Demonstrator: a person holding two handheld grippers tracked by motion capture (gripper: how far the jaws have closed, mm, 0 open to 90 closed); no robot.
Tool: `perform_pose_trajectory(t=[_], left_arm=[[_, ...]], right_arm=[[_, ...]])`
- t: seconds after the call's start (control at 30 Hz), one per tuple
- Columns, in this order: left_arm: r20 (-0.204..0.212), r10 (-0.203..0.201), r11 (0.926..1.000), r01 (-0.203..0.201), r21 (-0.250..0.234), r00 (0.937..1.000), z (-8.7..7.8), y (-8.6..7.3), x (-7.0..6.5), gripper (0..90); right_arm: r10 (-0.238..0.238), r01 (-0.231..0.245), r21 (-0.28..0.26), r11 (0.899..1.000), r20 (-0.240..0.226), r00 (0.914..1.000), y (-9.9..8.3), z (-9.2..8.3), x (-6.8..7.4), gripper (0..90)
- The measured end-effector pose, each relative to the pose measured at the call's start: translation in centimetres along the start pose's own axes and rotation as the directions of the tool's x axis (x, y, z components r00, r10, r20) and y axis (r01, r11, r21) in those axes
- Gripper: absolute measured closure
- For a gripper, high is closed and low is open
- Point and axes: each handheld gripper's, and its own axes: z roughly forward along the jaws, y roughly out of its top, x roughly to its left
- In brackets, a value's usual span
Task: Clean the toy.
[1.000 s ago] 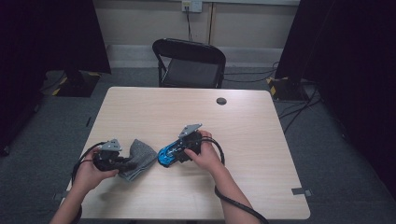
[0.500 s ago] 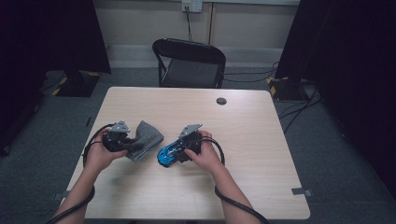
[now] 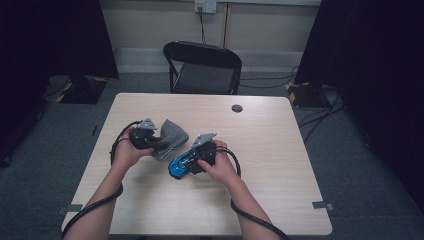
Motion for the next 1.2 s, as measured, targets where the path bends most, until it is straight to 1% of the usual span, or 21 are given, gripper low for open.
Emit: perform_pose_trajectory(t=[0.1, 0.17, 0.2, 0.23, 0.3, 0.33, 0.37, 0.43, 0.5, 0.53, 0.57, 0.6, 0.63, 0.67, 0.8, 0.9, 0.93, 1.0, 1.07, 1.17, 1.2], left_arm=[[0.003, 0.004, 0.9999, -0.004, 0.014, 1.0, 1.2, 0.6, -0.1, 72.6], [0.01, 0.015, 0.9996, -0.015, 0.022, 0.9998, 2.1, 0.9, -0.2, 72.6], [0.014, 0.011, 0.9996, -0.011, 0.024, 0.9998, 2.5, 1.1, -0.2, 72.6], [0.013, 0.027, 0.999, -0.028, 0.035, 0.9995, 2.9, 1.3, -0.2, 72.6], [0.024, 0.026, 0.9987, -0.027, 0.043, 0.9994, 3.6, 1.5, -0.2, 72.6], [0.018, 0.031, 0.9987, -0.031, 0.039, 0.9994, 4.1, 1.6, -0.3, 72.6], [0.017, 0.048, 0.9973, -0.048, 0.056, 0.9987, 4.4, 1.7, -0.3, 72.5], [0.036, 0.049, 0.9965, -0.052, 0.065, 0.9981, 5.2, 1.7, -0.5, 72.5], [0.037, 0.069, 0.9943, -0.072, 0.079, 0.9969, 5.8, 1.8, -0.6, 71.8], [0.04, 0.055, 0.9959, -0.058, 0.069, 0.9977, 6.2, 1.7, -0.8, 71.4], [0.046, 0.058, 0.995, -0.062, 0.079, 0.9973, 6.4, 1.7, -0.8, 70.9], [0.036, 0.06, 0.9947, -0.063, 0.081, 0.9975, 6.7, 1.6, -0.9, 70.3], [0.04, 0.068, 0.9939, -0.071, 0.084, 0.9969, 6.9, 1.6, -1.0, 70.2], [0.036, 0.061, 0.9952, -0.064, 0.075, 0.9975, 7.0, 1.5, -1.0, 69.7], [0.029, 0.056, 0.9958, -0.058, 0.071, 0.998, 7.2, 1.4, -1.1, 68.8], [0.026, 0.072, 0.9946, -0.074, 0.073, 0.9971, 7.1, 1.4, -1.2, 68.3], [0.028, 0.069, 0.9949, -0.07, 0.073, 0.9972, 7.1, 1.4, -1.2, 68.4], [0.035, 0.076, 0.9938, -0.078, 0.079, 0.9965, 7.0, 1.4, -1.4, 70.6], [0.041, 0.09, 0.9913, -0.093, 0.093, 0.9951, 6.8, 1.4, -1.4, 71.7], [0.051, 0.083, 0.9918, -0.087, 0.093, 0.9953, 6.5, 1.2, -1.3, 72.3], [0.055, 0.086, 0.9912, -0.091, 0.096, 0.9948, 6.3, 1.1, -1.2, 72.5]], right_arm=[[0.001, -0.001, 0.0, 1.0, 0.0, 1.0, 0.0, 0.0, 0.0, 9.7], [0.0, 0.0, 0.0, 1.0, 0.0, 1.0, 0.0, 0.0, 0.0, 9.7], [0.002, -0.002, -0.001, 1.0, 0.001, 1.0, 0.0, 0.0, 0.0, 9.8], [0.001, -0.001, -0.002, 1.0, 0.001, 1.0, 0.0, 0.0, 0.0, 9.8], [0.0, 0.0, -0.001, 1.0, 0.001, 1.0, 0.0, 0.0, 0.0, 9.7], [0.001, -0.001, -0.002, 1.0, 0.0, 1.0, 0.0, 0.0, 0.0, 9.7], [0.001, -0.001, -0.003, 1.0, 0.0, 1.0, 0.0, 0.0, 0.0, 9.7], [0.001, -0.001, -0.003, 1.0, -0.001, 1.0, 0.0, 0.0, 0.0, 9.7], [0.002, -0.002, -0.004, 1.0, -0.003, 1.0, -0.1, 0.0, 0.0, 9.7], [0.001, -0.001, -0.004, 1.0, -0.002, 1.0, -0.1, 0.0, 0.0, 9.7], [0.001, -0.001, -0.004, 1.0, -0.002, 1.0, -0.1, 0.0, 0.0, 9.7], [0.0, 0.0, -0.003, 1.0, -0.002, 1.0, -0.1, 0.0, 0.0, 9.7], [0.001, -0.001, -0.002, 1.0, -0.002, 1.0, -0.1, 0.0, 0.0, 9.7], [0.002, -0.002, -0.003, 1.0, -0.001, 1.0, -0.1, 0.0, 0.0, 9.7], [0.002, -0.002, -0.005, 1.0, -0.001, 1.0, -0.1, 0.0, 0.0, 9.7], [0.003, -0.003, -0.001, 1.0, 0.0, 1.0, 0.0, 0.0, 0.0, 9.7], [0.004, -0.004, 0.0, 1.0, -0.002, 1.0, 0.0, 0.0, 0.0, 9.7], [0.003, -0.003, -0.001, 1.0, 0.0, 1.0, 0.0, 0.0, 0.0, 9.7], [0.003, -0.003, 0.0, 1.0, -0.002, 1.0, 0.0, 0.0, 0.0, 9.7], [0.003, -0.003, 0.003, 1.0, -0.002, 1.0, 0.0, 0.0, 0.0, 9.7], [0.003, -0.003, 0.005, 1.0, -0.003, 1.0, 0.0, 0.0, 0.0, 9.7]])
